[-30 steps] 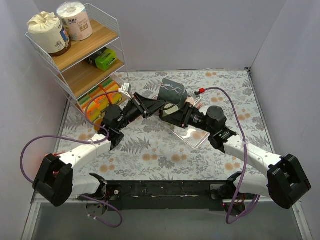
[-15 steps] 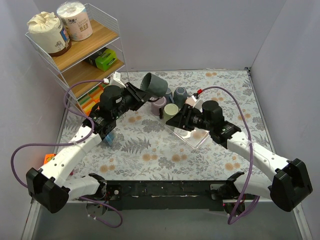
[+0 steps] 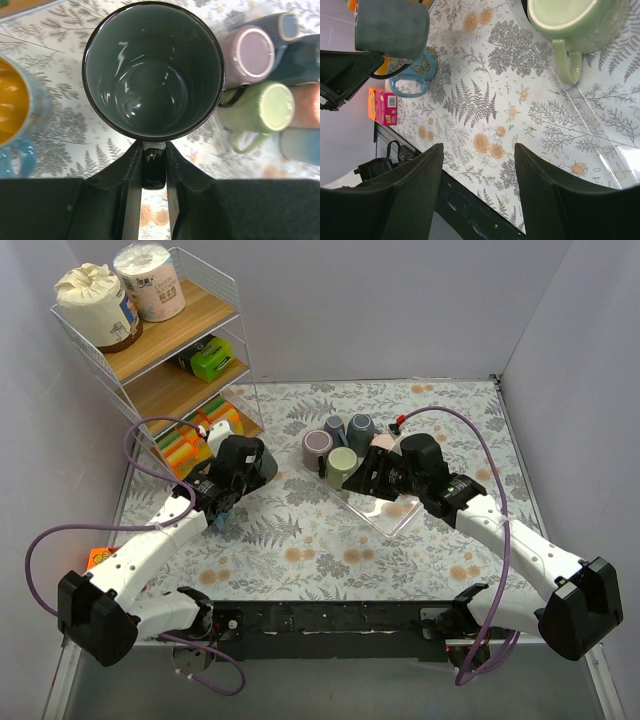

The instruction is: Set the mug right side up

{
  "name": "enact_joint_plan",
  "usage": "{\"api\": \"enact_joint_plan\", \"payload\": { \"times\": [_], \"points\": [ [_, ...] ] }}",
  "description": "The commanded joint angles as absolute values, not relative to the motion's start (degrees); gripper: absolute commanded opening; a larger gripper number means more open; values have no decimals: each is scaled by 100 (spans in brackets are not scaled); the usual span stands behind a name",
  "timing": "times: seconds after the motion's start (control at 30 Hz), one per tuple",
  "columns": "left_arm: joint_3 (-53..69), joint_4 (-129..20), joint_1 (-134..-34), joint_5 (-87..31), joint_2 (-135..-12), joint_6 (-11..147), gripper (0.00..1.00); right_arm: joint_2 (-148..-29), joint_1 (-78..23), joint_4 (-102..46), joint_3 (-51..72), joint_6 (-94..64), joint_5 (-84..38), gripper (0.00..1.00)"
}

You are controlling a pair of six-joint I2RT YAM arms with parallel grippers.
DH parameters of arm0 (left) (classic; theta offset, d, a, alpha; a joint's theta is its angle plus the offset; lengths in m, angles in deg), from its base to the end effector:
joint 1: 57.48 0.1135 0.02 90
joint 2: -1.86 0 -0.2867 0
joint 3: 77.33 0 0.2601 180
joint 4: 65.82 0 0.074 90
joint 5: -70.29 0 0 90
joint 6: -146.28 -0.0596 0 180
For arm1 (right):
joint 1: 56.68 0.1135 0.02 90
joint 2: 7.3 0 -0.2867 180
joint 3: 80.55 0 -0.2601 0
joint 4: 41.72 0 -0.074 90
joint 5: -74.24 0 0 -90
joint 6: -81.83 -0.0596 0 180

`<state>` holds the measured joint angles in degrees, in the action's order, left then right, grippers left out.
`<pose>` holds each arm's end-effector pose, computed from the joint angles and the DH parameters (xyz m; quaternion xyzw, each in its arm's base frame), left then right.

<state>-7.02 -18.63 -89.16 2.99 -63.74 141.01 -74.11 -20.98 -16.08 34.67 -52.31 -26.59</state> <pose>0.2299 -0.1148 0.3088 -0.4717 0.7675 -0.2408 0.3612 0.2244 0.1751 0.3063 0.0140 0.8531 0.3925 0.3433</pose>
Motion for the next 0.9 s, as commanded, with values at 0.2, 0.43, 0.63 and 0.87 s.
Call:
{"api": "enact_joint_plan", "payload": {
  "times": [0.2, 0.43, 0.63, 0.87],
  "points": [
    [-1301, -2548, -8912, 1667, -6590, 13934, 0, -7410, -2109, -1326, 3215, -5106, -2508, 66],
    [-1696, -3041, -8912, 2010, -7170, 13943, 0, -7392, -2109, -1230, 3180, -5115, -2490, 66],
    [-1740, -3095, -8912, 2274, -7583, 14206, 0, -7392, -2109, -1194, 3180, -5124, -2490, 66],
    [-1960, -3033, -8921, 2204, -7908, 14505, 6, -7445, -2109, -1142, 3110, -5089, -2490, 68]
  ]
}}
